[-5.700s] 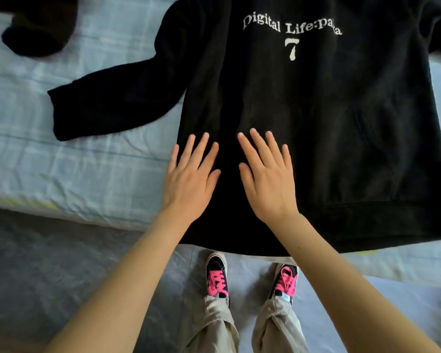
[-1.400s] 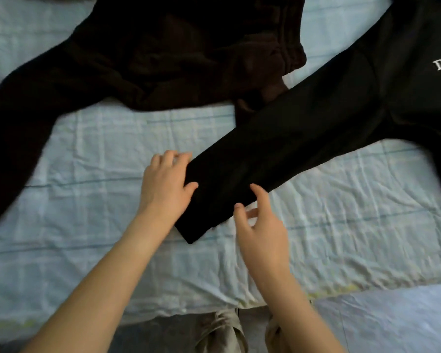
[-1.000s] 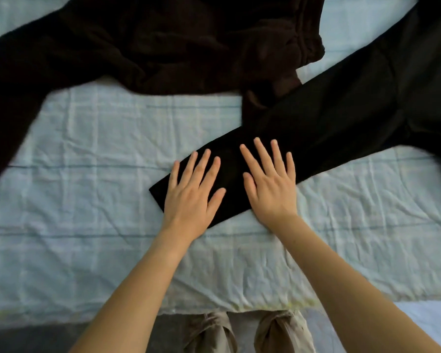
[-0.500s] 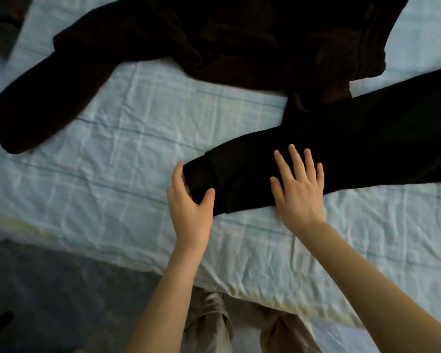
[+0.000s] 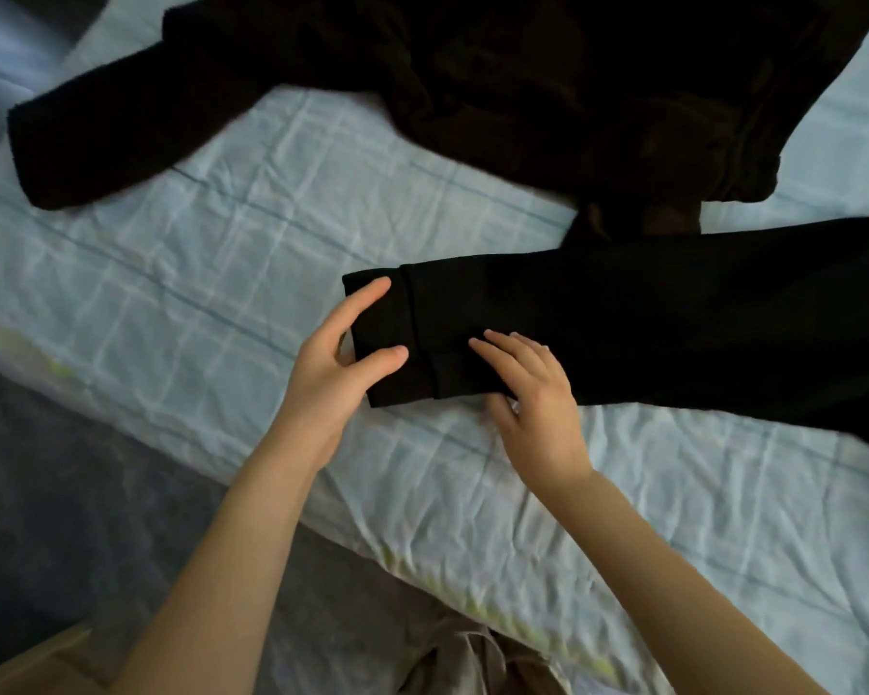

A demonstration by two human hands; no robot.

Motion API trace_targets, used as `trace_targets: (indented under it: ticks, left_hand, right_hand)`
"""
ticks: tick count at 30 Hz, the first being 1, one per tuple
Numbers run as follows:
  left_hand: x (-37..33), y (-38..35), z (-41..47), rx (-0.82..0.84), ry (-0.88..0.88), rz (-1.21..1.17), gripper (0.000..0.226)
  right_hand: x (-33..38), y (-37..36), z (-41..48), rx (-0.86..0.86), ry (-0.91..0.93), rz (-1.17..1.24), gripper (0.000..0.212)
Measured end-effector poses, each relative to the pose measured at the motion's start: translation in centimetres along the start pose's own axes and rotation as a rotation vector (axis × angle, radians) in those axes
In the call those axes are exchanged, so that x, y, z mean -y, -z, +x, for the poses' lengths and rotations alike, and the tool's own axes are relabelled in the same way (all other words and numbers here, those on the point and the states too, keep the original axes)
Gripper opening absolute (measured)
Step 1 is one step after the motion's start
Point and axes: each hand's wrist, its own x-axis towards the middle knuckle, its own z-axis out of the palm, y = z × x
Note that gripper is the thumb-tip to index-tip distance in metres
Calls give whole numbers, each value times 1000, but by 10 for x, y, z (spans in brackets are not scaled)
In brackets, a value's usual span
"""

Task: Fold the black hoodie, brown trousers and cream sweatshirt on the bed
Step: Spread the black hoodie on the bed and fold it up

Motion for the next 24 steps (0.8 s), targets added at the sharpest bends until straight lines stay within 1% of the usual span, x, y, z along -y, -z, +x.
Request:
trace_targets:
  ticks: [2,3,5,6,7,10,12,14,16,20,24]
  left_hand:
    - [-4,-4,2,27,16,-95,63]
    - [-9,-7,3,39,15,-128,63]
    - [-24,-15,3,61,-10,-180,63]
    - [-34,-20,4,79,-35,-201,63]
    - [-43,-27,5,105,-60,-209,63]
    - [-64,-54,8,165,-110,-169,64]
    - [-70,-81,11,197,-118,-149,67]
    - [-70,-114,12,224,-115,-135,65]
    - [-70,-154,10,243,-117,-109,64]
    - [-65,-252,-3,320,-130,-83,65]
    - [-55,-366,-22,379,-148,-89,66]
  right_hand:
    - [-3,6,0,-73,-21,202,51]
    - [-6,11,-2,-111,-19,226,50]
    - [-15,24,-6,-170,-13,151,51]
    - [-20,32,-7,-198,-40,141,53]
    - [-24,42,-8,-226,-89,182,57]
    - [-29,74,-11,-351,-241,419,68]
    - [-33,102,-14,-462,-302,558,65]
    - [-42,136,-18,-578,-327,649,60]
    - [-53,176,-27,-666,-308,709,57]
    - [-93,261,-60,-770,-259,776,45]
    - [-151,342,-102,-869,-273,778,49]
